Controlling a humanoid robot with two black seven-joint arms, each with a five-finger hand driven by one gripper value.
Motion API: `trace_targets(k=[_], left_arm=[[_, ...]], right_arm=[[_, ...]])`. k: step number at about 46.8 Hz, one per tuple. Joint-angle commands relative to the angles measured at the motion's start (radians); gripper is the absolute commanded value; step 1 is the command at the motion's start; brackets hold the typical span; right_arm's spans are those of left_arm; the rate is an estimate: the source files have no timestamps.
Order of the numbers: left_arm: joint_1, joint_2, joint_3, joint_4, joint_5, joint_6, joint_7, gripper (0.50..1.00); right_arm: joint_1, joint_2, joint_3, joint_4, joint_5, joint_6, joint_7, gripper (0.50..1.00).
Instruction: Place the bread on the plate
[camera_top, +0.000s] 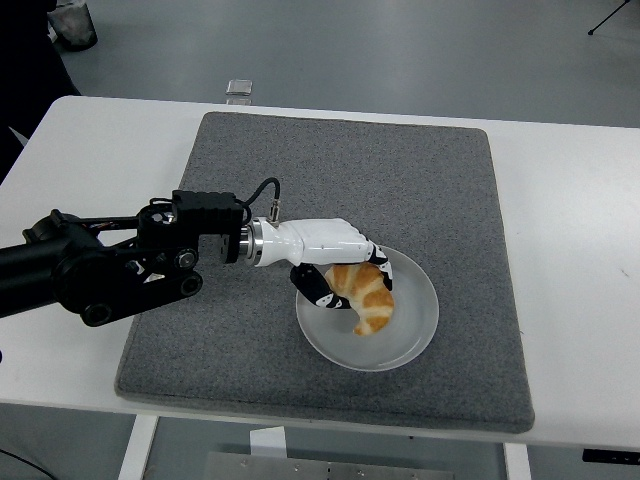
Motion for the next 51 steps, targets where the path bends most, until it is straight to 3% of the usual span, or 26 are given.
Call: trace_targets(k=[1, 7, 19, 27, 51], left_arm=[[0.011, -0.001, 0.001, -0.002, 0.001, 0.0, 0.0, 0.741], [0.014, -0.001, 0.001, 0.0, 0.0, 0.0, 0.0, 0.776], [0.016, 0.015, -0.014, -0.011, -0.025, 0.0, -0.002, 0.988], [0.016, 0.051, -0.014, -0.031, -0.135, -0.008, -0.006, 0.994], [-0.061, 0.194, -0.055, -0.023, -0.785, -0.094, -0.008, 0.999]], right_arm=[[0.0, 0.0, 0.0, 0.0, 0.0, 0.0, 0.0, 0.952], [0.0, 0.0, 0.0, 0.0, 0.0, 0.0, 0.0, 0.952], [0.0, 0.0, 0.0, 0.0, 0.0, 0.0, 0.0, 0.952], [0.0, 0.0, 0.0, 0.0, 0.0, 0.0, 0.0, 0.952], [0.0, 0.0, 0.0, 0.0, 0.0, 0.0, 0.0, 0.952]])
